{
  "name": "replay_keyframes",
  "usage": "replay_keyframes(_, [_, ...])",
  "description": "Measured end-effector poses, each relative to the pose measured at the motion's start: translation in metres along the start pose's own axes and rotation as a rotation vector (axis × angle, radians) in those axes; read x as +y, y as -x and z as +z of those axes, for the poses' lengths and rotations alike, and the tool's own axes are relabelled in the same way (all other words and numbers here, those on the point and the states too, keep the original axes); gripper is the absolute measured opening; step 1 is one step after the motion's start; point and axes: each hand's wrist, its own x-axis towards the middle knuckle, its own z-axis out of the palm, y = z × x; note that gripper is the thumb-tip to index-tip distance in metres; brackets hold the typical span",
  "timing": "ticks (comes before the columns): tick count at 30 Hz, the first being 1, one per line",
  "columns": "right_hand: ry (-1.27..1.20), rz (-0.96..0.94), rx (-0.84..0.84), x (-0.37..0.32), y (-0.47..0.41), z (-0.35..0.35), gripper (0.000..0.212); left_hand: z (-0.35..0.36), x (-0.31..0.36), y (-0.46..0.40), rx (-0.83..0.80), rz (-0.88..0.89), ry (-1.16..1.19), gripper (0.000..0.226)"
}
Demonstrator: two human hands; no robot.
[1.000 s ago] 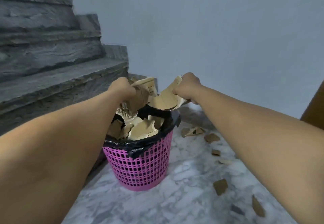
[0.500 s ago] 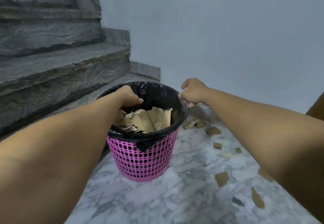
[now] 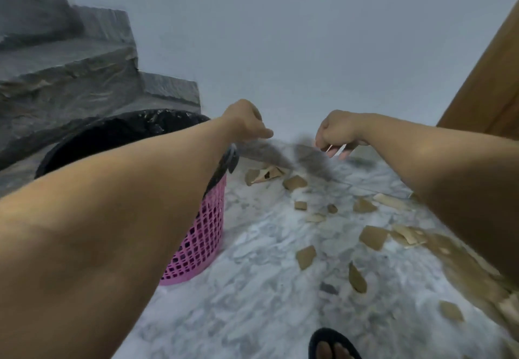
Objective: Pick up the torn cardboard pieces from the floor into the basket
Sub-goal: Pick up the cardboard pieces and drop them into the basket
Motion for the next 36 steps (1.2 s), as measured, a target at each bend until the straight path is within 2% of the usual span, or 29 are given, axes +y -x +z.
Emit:
replay_keyframes(4, [0.009,0.077,-0.083,0.055,-0.050,0.026,0.011,0.070,-0.004,-0.039,-0.129,-0.051,-0.104,0.033])
replay_keyframes(8, [-0.002,0.128,-0.159,0.100,-0.103,0.060,0.017,0.136,-0.033,-0.070,-0.302,-0.140,-0.229,0.031])
replay_keyframes(12, [-0.034,0.109,-0.184,0.120,-0.148,0.097,0.031,0.178,-0.079,-0.097,-0.315,-0.311,-0.204,0.066])
replay_keyframes(13, [-0.013,0.080,-0.182,0.123,-0.159,0.106,0.034,0.186,-0.090,-0.104,-0.316,-0.347,-0.220,0.069])
replay_keyframes(15, [0.061,0.004,-0.168,0.124,-0.176,0.124,0.038,0.200,-0.112,-0.113,-0.304,-0.408,-0.270,0.061])
replay_keyframes(17, [0.160,-0.068,-0.169,0.126,-0.195,0.142,0.045,0.218,-0.134,-0.124,-0.277,-0.486,-0.315,0.049])
replay_keyframes(20, [0.258,-0.123,-0.180,0.131,-0.213,0.165,0.054,0.240,-0.156,-0.139,-0.208,-0.618,-0.335,0.055])
replay_keyframes(22, [0.338,-0.166,-0.203,0.134,-0.227,0.176,0.040,0.248,-0.166,-0.153,-0.135,-0.672,-0.338,0.063])
replay_keyframes(24, [0.381,-0.192,-0.206,0.135,-0.244,0.183,0.016,0.250,-0.179,-0.166,-0.042,-0.716,-0.323,0.069])
replay_keyframes(26, [0.342,-0.225,-0.216,0.136,-0.262,0.184,0.018,0.250,-0.195,-0.181,0.078,-0.752,-0.303,0.075])
replay_keyframes(29, [0.278,-0.312,-0.116,0.133,-0.287,0.180,0.010,0.243,-0.218,-0.201,0.234,-0.811,-0.286,0.080])
replay_keyframes(31, [0.352,-0.311,-0.050,0.130,-0.299,0.176,0.017,0.239,-0.227,-0.211,0.303,-0.864,-0.238,0.082])
replay_keyframes(36, [0.442,-0.323,-0.114,0.130,-0.321,0.178,0.019,0.240,-0.233,-0.233,0.410,-0.994,-0.051,0.075])
